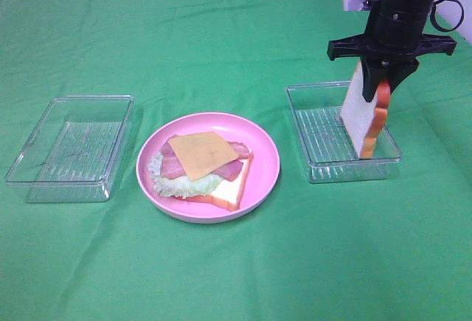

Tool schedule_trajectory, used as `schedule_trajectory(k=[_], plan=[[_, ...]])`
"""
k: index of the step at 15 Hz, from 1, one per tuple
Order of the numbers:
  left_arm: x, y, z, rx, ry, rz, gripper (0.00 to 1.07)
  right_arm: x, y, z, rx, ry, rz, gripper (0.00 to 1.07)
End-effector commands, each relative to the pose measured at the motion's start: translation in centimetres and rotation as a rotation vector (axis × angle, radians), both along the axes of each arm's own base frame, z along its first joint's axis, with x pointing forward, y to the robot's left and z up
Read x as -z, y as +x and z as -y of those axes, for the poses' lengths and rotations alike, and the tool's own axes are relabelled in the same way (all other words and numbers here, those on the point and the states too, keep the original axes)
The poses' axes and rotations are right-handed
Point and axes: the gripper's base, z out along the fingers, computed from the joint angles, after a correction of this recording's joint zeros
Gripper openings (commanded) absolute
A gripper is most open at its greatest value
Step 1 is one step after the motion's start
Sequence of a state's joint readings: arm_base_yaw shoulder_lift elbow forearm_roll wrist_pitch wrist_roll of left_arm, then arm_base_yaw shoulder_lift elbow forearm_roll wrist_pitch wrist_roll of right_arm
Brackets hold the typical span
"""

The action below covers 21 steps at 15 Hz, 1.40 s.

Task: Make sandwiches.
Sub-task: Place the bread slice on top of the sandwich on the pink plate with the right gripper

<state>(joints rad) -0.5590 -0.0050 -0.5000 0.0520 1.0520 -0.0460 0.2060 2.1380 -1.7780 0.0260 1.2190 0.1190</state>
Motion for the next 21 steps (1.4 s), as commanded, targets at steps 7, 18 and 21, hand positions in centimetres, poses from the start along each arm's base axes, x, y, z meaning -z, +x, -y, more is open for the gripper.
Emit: schedule_trajectory(k=[7, 18, 21], plan=[[0.0, -0.2, -0.2, 0.002, -0.011, 0.025, 0.71, -8.3, -3.0, -2.1, -0.059, 0.324, 0.113, 0.00], [0.0, -0.2, -0.2, 0.002, -0.011, 0.025, 0.71, -0.8, -7.5, -13.0, -0.057, 0.777, 0.117, 0.00], [0.0, -0.2, -0.2, 0.002, -0.011, 0.025, 0.71, 2.0, -8.0, -13.1, 0.020, 0.834, 0.082, 0.00]])
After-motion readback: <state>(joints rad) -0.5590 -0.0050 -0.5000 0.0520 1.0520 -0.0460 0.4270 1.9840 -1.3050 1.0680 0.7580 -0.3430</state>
